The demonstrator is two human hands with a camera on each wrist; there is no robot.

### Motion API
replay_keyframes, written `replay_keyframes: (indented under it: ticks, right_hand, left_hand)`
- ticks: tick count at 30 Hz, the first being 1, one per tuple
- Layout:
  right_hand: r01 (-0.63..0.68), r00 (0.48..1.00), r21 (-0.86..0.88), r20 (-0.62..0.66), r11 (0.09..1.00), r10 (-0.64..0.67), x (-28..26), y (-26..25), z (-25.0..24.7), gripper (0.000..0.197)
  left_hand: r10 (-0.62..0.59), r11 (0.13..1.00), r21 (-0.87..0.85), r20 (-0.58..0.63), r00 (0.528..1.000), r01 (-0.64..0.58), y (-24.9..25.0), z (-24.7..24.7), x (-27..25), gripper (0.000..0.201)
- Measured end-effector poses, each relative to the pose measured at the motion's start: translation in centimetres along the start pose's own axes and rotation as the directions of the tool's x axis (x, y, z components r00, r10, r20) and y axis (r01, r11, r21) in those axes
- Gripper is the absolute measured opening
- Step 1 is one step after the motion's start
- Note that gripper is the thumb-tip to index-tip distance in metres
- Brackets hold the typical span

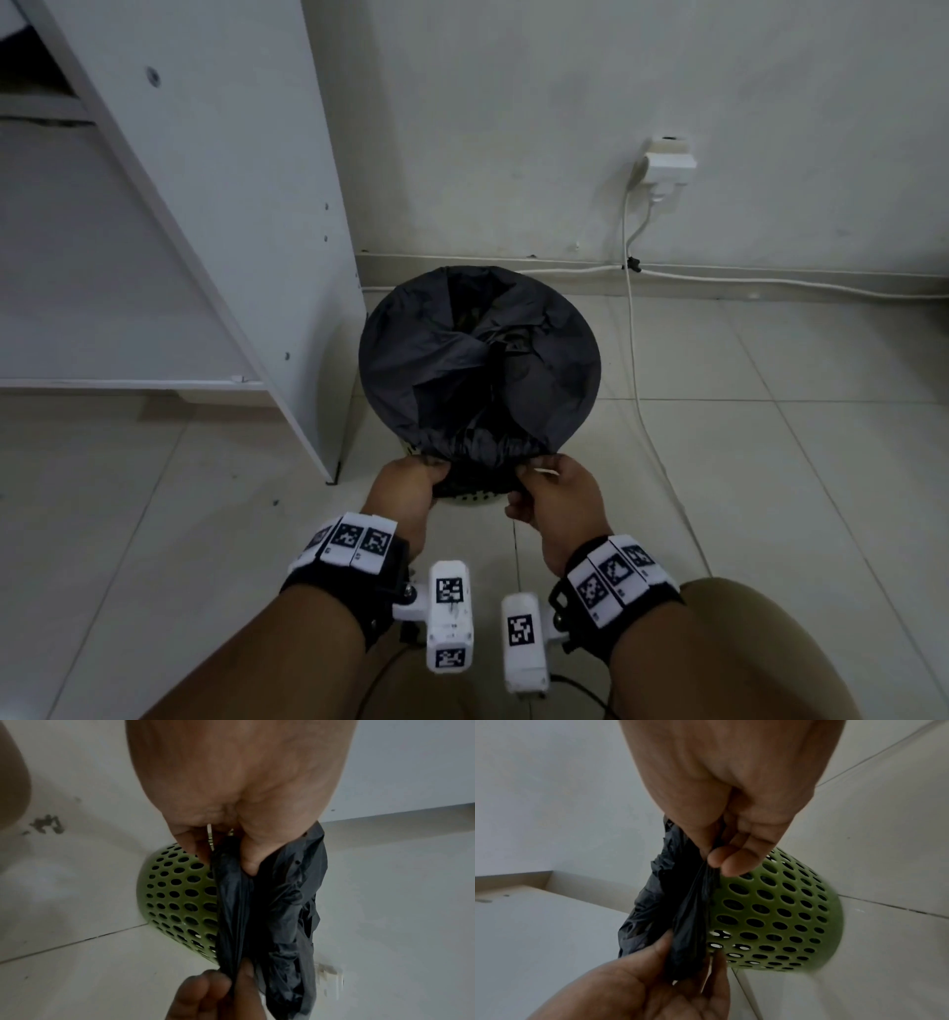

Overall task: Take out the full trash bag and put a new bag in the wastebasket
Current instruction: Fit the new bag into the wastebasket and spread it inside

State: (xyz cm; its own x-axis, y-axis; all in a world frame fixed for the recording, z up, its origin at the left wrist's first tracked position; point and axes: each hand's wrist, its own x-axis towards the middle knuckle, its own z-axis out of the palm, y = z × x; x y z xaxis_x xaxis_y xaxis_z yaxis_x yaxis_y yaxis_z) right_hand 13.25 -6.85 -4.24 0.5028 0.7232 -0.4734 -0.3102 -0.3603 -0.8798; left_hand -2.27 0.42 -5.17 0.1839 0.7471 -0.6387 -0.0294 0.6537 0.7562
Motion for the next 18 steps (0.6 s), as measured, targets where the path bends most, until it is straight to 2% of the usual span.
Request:
replay_keyframes:
  ticks: [2,4,8,10,12,13,15,18]
  right_hand:
    - [-0.05,0.998,0.138,0.05,0.989,0.044,-0.2,0.2,-0.2,0.012]
    - [-0.056,0.993,0.15,0.114,0.987,0.039,-0.4,0.4,-0.5,0.017]
    - [0.072,0.987,-0.129,0.15,0.989,-0.053,-0.3,0.7,-0.8,0.024]
    - [0.194,0.974,-0.328,0.178,0.924,-0.141,-0.1,0.8,-0.4,0.02]
    - [0.295,0.948,-0.472,0.251,0.831,-0.194,-0.6,0.6,0.4,0.032]
    - [0.304,0.943,-0.484,0.278,0.82,-0.185,-0.9,0.4,0.8,0.039]
    - [0.301,0.936,-0.46,0.308,0.835,-0.168,-1.0,0.0,1.4,0.039]
    - [0.195,0.947,-0.354,0.31,0.915,-0.082,-1.3,-0.8,1.9,0.039]
  left_hand:
    - [0.001,0.996,-0.091,0.003,1.0,-0.001,-0.6,0.0,0.0,0.018]
    - [0.003,0.991,-0.134,0.023,1.0,0.0,-1.0,-0.1,0.0,0.019]
    - [0.013,0.991,-0.136,0.095,0.995,0.0,-0.6,-0.4,-0.5,0.02]
    - [0.032,0.992,-0.122,0.092,0.995,-0.021,-0.3,-0.4,-1.1,0.015]
    - [0.064,0.992,-0.115,0.09,0.994,-0.054,-0.2,-0.3,-1.7,0.011]
    - [0.083,0.991,-0.117,0.096,0.992,-0.071,-0.1,-0.1,-2.1,0.011]
    - [0.111,0.99,-0.101,0.1,0.989,-0.101,-0.1,0.1,-2.8,0.01]
    - [0.166,0.986,-0.032,0.099,0.981,-0.163,-0.3,0.5,-3.3,0.009]
